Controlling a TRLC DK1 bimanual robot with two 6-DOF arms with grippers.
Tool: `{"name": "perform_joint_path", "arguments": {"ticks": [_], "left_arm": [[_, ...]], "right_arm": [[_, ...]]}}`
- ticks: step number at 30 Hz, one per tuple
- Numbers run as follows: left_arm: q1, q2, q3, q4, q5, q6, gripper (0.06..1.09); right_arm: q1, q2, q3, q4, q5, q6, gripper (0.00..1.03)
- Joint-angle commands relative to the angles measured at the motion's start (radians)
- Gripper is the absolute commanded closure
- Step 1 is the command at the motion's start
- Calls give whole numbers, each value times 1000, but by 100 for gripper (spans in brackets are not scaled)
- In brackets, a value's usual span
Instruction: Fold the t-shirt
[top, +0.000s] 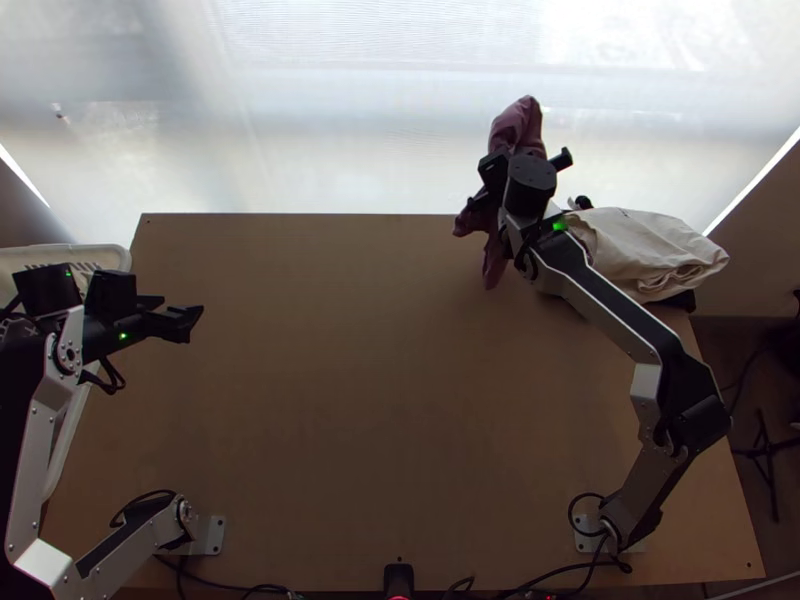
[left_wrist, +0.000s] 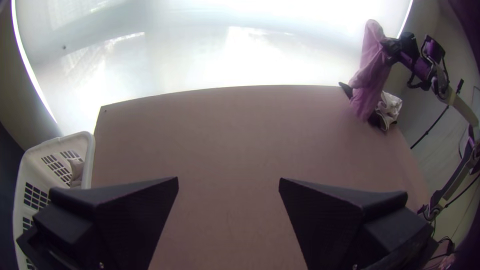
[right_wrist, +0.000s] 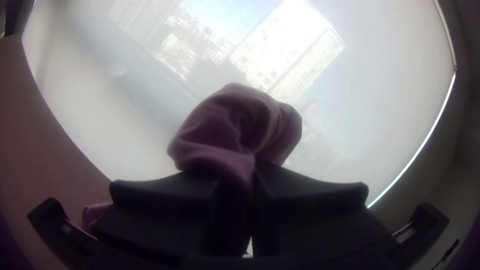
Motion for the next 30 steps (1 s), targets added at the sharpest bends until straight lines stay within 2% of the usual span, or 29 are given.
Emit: {"name": "perform_joint_path", "arguments": {"ticks": [1,6,12,14,16,19,22,25,30], "left_arm": [[-39,-16,-20,1,-22,-26,11],[-71,-25,-27,10,-47,-46,11],[-91,-42,-43,14,-57,-55,11],[-96,-48,-50,17,-68,-60,11],[-102,-51,-60,18,-71,-65,11],[-116,-59,-66,20,-85,-75,11],[-136,-67,-73,26,-105,-86,11],[-142,-71,-78,37,-117,-98,11],[-145,-71,-81,46,-128,-104,11]], "right_arm": [[-32,-1,52,-50,-44,14,100],[-63,13,94,-107,-103,50,100],[-141,12,193,-305,-221,218,100],[-161,10,224,-354,-256,247,100],[-196,19,284,-447,-330,315,100],[-238,24,319,-507,-382,341,100],[-293,24,357,-584,-478,418,100],[-348,33,380,-615,-554,442,100],[-440,110,537,-760,-722,513,100]]}}
